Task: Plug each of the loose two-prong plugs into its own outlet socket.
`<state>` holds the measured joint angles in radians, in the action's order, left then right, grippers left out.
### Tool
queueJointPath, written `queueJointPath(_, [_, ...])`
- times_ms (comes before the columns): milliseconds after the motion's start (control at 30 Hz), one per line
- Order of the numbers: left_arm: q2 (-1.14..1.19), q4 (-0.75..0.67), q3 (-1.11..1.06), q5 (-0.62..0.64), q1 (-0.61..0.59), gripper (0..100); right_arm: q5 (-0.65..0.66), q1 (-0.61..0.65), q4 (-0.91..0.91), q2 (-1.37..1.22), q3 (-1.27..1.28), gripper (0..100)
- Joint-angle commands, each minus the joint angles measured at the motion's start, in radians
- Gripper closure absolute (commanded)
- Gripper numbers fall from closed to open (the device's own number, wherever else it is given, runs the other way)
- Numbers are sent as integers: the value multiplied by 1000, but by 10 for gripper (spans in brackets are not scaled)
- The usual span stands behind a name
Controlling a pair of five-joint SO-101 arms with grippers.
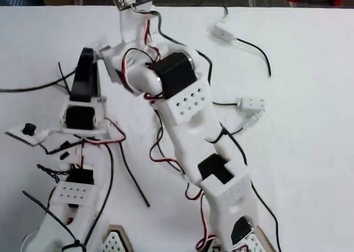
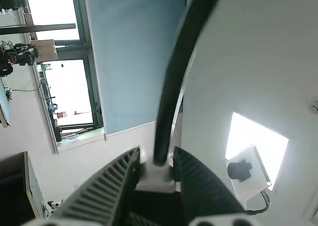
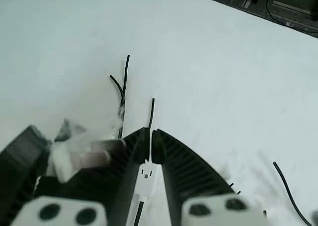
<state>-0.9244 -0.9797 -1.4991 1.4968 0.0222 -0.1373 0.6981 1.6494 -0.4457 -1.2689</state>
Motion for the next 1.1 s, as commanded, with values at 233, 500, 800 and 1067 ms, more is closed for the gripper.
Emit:
queueJointPath(233, [-24,-17,-3,9,30,975,3,-18,-65,62,-14,979])
queueJointPath(500, [-24,-15,-3,5,22,975,74,-8,-54,67,-11,979])
queueJointPath(800, [-24,-17,5,6,-39,975,178,50,-16,68,-14,979])
queueJointPath(1067, [-24,-18,5,8,-36,975,181,51,-28,68,-14,979])
